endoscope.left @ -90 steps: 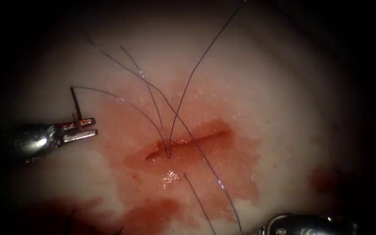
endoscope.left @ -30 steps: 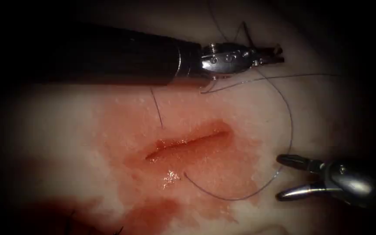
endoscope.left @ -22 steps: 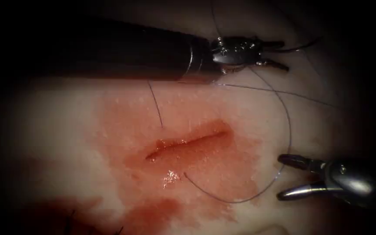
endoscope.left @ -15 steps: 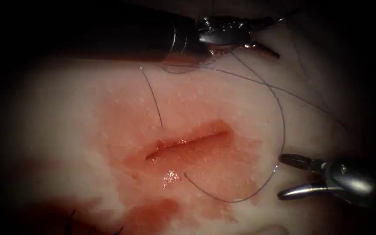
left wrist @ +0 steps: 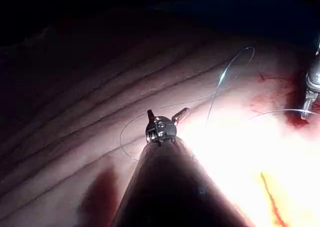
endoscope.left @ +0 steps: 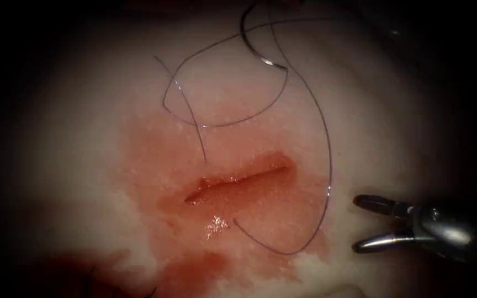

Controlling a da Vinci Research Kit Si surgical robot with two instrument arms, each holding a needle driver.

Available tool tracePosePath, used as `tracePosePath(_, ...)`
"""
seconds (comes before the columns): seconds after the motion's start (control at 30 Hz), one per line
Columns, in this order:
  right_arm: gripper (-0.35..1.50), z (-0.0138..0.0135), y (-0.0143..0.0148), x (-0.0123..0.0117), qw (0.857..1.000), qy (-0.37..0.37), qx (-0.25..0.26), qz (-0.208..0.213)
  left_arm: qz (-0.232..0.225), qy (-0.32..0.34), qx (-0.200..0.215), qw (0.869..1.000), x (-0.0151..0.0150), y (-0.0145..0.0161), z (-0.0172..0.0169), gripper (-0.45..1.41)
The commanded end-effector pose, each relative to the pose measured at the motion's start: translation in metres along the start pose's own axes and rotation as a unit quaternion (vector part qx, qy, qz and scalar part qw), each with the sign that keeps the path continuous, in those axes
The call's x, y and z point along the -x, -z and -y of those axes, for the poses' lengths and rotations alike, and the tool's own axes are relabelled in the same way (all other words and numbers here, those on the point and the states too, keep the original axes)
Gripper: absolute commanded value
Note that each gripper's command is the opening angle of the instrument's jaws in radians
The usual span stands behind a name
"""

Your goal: Wound Closure

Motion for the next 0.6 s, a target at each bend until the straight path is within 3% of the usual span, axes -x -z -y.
tracePosePath(0.03, 1.25, 0.0001, -0.0006, 0.0002, 1.000, 0.000, -0.002, 0.000, 0.001, -0.003, -0.001, 1.000, -0.0003, -0.0001, 0.0006, 0.94)
tracePosePath(0.33, 1.19, 0.0005, 0.0006, -0.0008, 1.000, -0.003, -0.008, -0.001, 0.010, -0.005, -0.003, 1.000, 0.0005, 0.0053, 0.0002, 0.93)
tracePosePath(0.6, 1.13, 0.0020, 0.0016, -0.0054, 0.998, -0.020, -0.055, 0.001, 0.016, -0.019, -0.008, 1.000, 0.0040, 0.0073, -0.0038, 0.84)
